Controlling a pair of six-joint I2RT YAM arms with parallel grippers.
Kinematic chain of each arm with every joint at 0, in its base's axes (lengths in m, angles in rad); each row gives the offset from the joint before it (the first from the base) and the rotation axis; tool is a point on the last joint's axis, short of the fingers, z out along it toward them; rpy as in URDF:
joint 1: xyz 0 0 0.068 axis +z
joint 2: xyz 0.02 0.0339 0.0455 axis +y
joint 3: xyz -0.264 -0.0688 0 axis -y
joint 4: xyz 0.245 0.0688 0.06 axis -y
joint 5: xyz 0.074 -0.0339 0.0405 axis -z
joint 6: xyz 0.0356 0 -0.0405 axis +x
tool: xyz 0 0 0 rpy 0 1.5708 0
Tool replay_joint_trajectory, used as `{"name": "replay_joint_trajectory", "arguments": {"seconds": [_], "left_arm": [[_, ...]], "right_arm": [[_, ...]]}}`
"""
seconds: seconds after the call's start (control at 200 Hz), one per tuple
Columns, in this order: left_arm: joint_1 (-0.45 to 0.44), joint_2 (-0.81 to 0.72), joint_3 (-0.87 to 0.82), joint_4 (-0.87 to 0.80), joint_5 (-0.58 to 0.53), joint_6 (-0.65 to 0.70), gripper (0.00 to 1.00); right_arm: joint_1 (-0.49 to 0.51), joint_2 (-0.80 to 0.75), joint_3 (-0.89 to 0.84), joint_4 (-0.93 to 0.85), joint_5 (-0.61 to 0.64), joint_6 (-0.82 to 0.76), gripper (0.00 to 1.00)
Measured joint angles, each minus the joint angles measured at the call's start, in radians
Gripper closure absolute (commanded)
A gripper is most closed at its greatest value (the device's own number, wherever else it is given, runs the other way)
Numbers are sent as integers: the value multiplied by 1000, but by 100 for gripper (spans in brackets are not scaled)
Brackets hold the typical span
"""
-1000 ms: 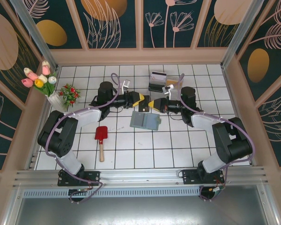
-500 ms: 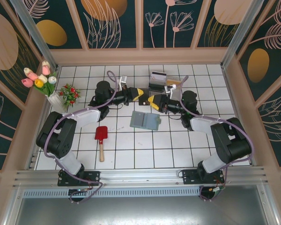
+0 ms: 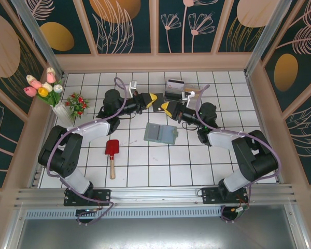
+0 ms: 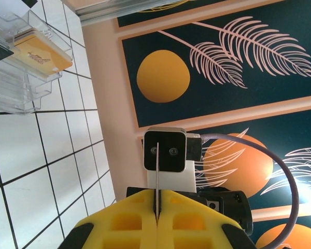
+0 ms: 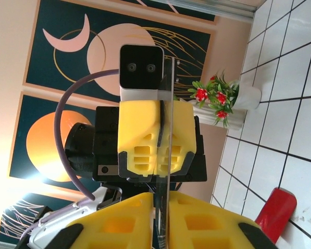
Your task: Take the credit cards out of the card holder
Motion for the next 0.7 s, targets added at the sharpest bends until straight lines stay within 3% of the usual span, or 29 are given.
{"name": "replay_joint_trajectory", "arguments": {"seconds": [0.085,0.12,0.325,0.47,0.701], "left_arm": [[0,0,-3,14,-3,-7,100],[0,0,-3,16,-4,-7,95],[6,-10,-4,-60,-29,18,42],[43,-38,-4,-247,-80,116,19],[103,-92,3,-572,-232,308,1]], "right_arm": [[0,0,-1,2,7,10,97],[0,0,-1,2,10,13,100],[-7,-32,0,-103,37,-98,100],[-45,-96,51,-345,75,-325,100],[-121,-100,247,-765,174,-777,100]]}}
